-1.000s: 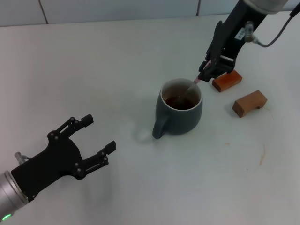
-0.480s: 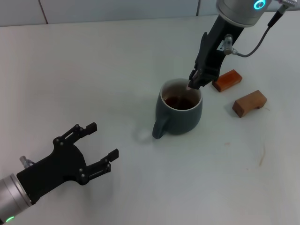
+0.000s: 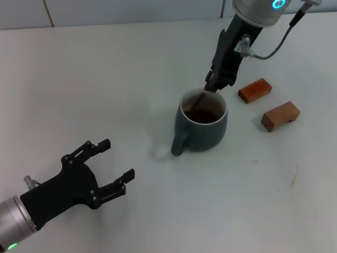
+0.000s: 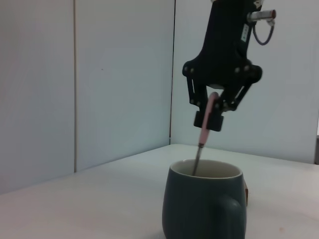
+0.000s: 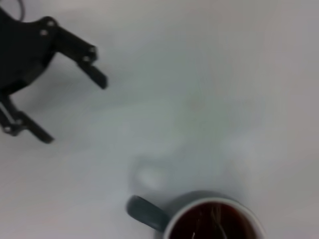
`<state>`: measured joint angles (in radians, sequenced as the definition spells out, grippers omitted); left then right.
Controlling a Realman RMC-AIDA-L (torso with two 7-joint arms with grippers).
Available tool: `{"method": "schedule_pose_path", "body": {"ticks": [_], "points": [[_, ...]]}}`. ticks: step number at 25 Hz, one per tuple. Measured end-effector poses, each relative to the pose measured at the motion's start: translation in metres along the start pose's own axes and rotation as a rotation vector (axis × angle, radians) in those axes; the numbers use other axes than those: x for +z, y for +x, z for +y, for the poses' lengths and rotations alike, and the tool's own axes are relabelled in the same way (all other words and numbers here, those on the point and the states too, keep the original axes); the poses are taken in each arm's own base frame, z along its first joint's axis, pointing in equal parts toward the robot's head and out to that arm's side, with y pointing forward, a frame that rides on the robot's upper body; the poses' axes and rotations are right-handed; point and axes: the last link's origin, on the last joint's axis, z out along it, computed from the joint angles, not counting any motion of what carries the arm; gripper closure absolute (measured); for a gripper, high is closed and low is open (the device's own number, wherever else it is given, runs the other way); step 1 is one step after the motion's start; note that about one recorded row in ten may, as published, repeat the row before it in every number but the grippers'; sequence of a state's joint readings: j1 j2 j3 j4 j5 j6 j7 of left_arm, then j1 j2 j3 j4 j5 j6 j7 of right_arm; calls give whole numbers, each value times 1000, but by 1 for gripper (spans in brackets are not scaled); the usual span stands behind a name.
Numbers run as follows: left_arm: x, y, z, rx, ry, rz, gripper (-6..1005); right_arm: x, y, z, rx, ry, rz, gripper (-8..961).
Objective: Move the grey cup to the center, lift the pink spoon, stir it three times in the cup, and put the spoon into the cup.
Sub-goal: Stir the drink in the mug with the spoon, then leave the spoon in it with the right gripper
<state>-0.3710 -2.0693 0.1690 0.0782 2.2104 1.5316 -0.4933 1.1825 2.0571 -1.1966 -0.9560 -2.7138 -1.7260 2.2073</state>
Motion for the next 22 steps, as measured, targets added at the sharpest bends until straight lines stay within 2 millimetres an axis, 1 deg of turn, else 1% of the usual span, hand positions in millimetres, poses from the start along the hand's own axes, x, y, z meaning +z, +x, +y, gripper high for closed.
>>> {"method": "schedule_pose_path", "body": {"ticks": [4, 7, 13, 16, 18, 22], "points": [[-1, -1, 0, -1, 0, -2, 140, -1, 4, -1, 6, 9, 46, 835], [-1, -1, 0, -1, 0, -3, 140, -2, 5, 4, 0, -13, 75, 835], [-2, -1, 0, 1, 1, -5, 140, -4, -4, 12, -31, -52, 49, 836], [-2, -1, 0, 3, 0, -5, 140, -4, -10, 9, -35, -31, 16, 836], [-1, 0, -1, 2, -1, -4, 140, -4, -11, 8, -31, -23, 14, 836], [-1, 0, -1, 2, 0, -4, 140, -4, -6, 3, -7, 12, 47, 835]]}}
